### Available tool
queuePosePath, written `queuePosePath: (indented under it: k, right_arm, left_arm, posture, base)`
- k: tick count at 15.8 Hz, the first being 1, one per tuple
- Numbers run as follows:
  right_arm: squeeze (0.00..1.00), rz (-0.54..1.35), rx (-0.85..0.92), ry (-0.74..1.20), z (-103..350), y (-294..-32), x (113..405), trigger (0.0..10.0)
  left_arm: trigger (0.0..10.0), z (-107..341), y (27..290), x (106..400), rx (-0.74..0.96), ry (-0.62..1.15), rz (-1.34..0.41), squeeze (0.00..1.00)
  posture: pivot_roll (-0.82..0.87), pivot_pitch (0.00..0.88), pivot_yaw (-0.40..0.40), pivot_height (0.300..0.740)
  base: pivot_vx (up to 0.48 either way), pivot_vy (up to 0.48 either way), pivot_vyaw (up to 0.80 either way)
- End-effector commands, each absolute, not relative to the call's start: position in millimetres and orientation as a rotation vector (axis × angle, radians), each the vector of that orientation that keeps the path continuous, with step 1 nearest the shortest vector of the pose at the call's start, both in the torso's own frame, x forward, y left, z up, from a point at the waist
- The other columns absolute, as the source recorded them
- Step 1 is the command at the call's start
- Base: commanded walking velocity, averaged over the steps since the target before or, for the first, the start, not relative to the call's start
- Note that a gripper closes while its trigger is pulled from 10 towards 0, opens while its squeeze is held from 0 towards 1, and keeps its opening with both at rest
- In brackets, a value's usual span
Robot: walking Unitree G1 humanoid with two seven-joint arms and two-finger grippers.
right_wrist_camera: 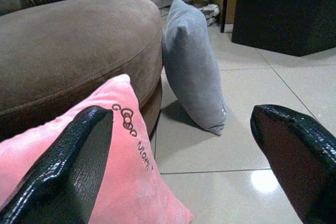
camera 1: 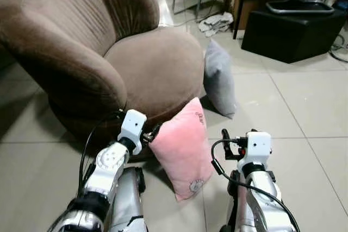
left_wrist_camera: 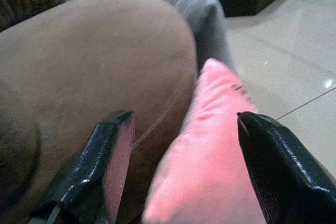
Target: Move the pillow to the sofa from floor
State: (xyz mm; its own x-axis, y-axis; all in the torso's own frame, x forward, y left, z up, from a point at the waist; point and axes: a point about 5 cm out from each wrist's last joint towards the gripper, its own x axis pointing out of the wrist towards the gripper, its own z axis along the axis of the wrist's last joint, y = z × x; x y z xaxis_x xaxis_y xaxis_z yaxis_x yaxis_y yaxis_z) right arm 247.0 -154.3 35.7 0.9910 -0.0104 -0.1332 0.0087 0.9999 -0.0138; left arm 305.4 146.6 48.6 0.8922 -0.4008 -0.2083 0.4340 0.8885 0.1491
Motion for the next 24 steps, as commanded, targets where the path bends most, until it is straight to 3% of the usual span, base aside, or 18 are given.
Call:
queuePosePath:
  k: [1,5,13,16,24]
  right_arm:
    - [0.0,-0.005,-0.008,0.129,37,-151,249,10.0]
    - [0.0,0.048,0.0,0.103,49,-142,248,10.0]
    - [0.0,0.118,0.009,0.114,65,-139,239,10.0]
    - [0.0,0.31,0.025,0.139,88,-133,225,10.0]
    - [0.0,0.401,0.055,0.259,113,-150,184,10.0]
  left_arm:
    - [10.0,53,153,316,0.246,0.202,-0.415,0.0]
    - [10.0,69,166,342,0.325,0.264,-0.423,0.0]
    - [10.0,85,166,362,0.448,0.395,-0.536,0.0]
    - [10.0,95,165,370,0.486,0.394,-0.519,0.0]
    - [10.0,94,141,372,0.516,0.459,-0.593,0.0]
  posture:
    - [0.02,0.0,0.069,0.475]
    - [0.0,0.0,0.074,0.475]
    - [-0.04,0.04,0.066,0.475]
    - [-0.09,0.086,0.038,0.475]
    - [-0.2,0.188,-0.012,0.475]
  base:
    - [0.0,0.0,0.0]
    - [0.0,0.0,0.0]
    - [0.0,0.0,0.0]
    - [0.0,0.0,0.0]
    - [0.0,0.0,0.0]
